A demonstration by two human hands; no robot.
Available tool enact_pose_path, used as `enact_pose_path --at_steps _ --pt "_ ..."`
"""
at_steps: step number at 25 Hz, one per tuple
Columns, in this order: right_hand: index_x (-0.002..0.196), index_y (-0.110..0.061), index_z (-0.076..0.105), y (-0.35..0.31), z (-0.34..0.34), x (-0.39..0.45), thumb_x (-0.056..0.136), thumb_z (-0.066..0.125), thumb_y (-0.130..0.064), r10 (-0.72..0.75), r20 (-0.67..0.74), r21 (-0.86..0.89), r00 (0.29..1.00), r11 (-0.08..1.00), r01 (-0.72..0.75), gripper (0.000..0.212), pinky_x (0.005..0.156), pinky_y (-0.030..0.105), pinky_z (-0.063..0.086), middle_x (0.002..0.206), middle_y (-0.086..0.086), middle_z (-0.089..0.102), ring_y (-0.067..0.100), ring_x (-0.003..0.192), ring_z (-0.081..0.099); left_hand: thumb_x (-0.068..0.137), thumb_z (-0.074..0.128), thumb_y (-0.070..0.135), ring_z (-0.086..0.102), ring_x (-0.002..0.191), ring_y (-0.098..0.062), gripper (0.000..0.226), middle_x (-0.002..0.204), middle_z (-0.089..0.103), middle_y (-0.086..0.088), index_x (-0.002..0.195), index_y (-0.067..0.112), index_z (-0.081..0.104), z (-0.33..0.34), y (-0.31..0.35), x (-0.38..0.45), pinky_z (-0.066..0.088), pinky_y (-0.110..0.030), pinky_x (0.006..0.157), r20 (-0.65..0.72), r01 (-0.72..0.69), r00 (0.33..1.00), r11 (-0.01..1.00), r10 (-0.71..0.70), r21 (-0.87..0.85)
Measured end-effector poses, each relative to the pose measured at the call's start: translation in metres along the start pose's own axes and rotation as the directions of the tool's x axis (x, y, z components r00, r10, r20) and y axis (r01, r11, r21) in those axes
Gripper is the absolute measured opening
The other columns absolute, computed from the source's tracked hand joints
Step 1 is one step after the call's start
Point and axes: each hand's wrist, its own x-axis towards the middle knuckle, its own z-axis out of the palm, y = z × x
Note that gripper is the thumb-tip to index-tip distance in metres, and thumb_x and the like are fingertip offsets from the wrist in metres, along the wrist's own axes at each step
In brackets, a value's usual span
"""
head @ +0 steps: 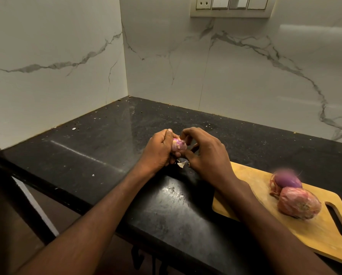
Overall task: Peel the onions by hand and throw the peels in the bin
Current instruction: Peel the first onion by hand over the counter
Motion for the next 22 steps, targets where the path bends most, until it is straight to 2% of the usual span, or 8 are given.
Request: enact_pose_path --at_steps 5,8,10,12,15,19,22 --pt "0.106 -0.029 0.069 -0.003 0.000 0.000 0.087 0.079 -0.020 0.012 -0.028 -0.077 1.000 0.997 -0.015 0.024 0.063 0.028 0.048 0.101 -0.013 0.066 0.008 0.079 0.062 0.114 0.032 0.031 0.054 0.039 -0.015 0.041 0.052 0.061 -0.002 0.097 0.010 0.063 0.000 -0.001 0.001 0.039 -0.024 0.039 0.008 -0.030 1.000 0.997 0.030 0.073" --pt "0.101 -0.029 0.062 -0.004 -0.001 0.000 0.088 0.073 -0.018 0.010 0.028 -0.085 1.000 0.996 -0.008 0.020 0.060 0.027 0.039 0.097 -0.014 0.059 0.012 0.078 0.056 0.114 0.033 0.029 0.053 0.038 -0.014 0.040 0.051 0.059 -0.002 0.091 0.012 0.061 0.001 0.003 -0.002 0.039 -0.024 0.039 0.017 -0.035 0.999 0.994 0.033 0.101" --pt "0.100 -0.032 0.054 -0.005 -0.001 0.001 0.090 0.067 -0.020 0.042 0.101 -0.078 0.994 0.996 -0.035 0.020 0.062 0.034 0.043 0.097 -0.014 0.054 0.016 0.082 0.054 0.114 0.034 0.030 0.052 0.038 -0.014 0.040 0.053 0.059 -0.004 0.088 0.013 0.059 0.002 0.006 -0.004 0.039 -0.024 0.040 0.026 -0.035 0.999 0.993 0.032 0.110" --pt "0.103 -0.030 0.054 -0.004 -0.001 0.002 0.092 0.064 -0.022 0.054 0.161 -0.068 0.985 0.997 -0.044 0.018 0.066 0.040 0.050 0.099 -0.013 0.053 0.017 0.084 0.054 0.113 0.035 0.030 0.052 0.039 -0.015 0.040 0.056 0.059 -0.008 0.087 0.012 0.059 0.002 0.007 -0.004 0.039 -0.024 0.040 0.031 -0.033 0.999 0.992 0.030 0.121" --pt "0.103 -0.026 0.053 -0.002 -0.002 0.003 0.093 0.063 -0.023 0.041 0.194 -0.057 0.980 0.998 -0.030 0.014 0.067 0.043 0.051 0.098 -0.011 0.051 0.016 0.081 0.052 0.114 0.034 0.029 0.052 0.039 -0.014 0.040 0.056 0.059 -0.007 0.089 0.011 0.060 0.003 0.008 -0.005 0.039 -0.023 0.039 0.028 -0.029 0.999 0.992 0.026 0.122" --pt "0.098 -0.028 0.048 -0.001 0.001 0.001 0.094 0.064 -0.020 0.067 0.144 -0.028 0.987 0.998 -0.063 0.017 0.064 0.042 0.048 0.096 -0.011 0.052 0.017 0.078 0.053 0.113 0.034 0.026 0.052 0.036 -0.013 0.039 0.051 0.059 -0.002 0.093 0.009 0.063 0.004 0.008 -0.004 0.039 -0.023 0.037 -0.013 -0.005 1.000 0.994 0.006 0.114" --pt "0.111 -0.034 0.055 -0.004 0.002 -0.001 0.092 0.070 -0.021 0.057 0.049 -0.006 0.997 0.998 -0.057 0.027 0.065 0.037 0.052 0.100 -0.013 0.057 0.013 0.082 0.060 0.114 0.033 0.026 0.054 0.035 -0.016 0.040 0.047 0.059 -0.003 0.094 0.007 0.062 0.003 0.006 -0.001 0.038 -0.023 0.036 -0.040 0.010 0.999 0.999 -0.007 0.052"
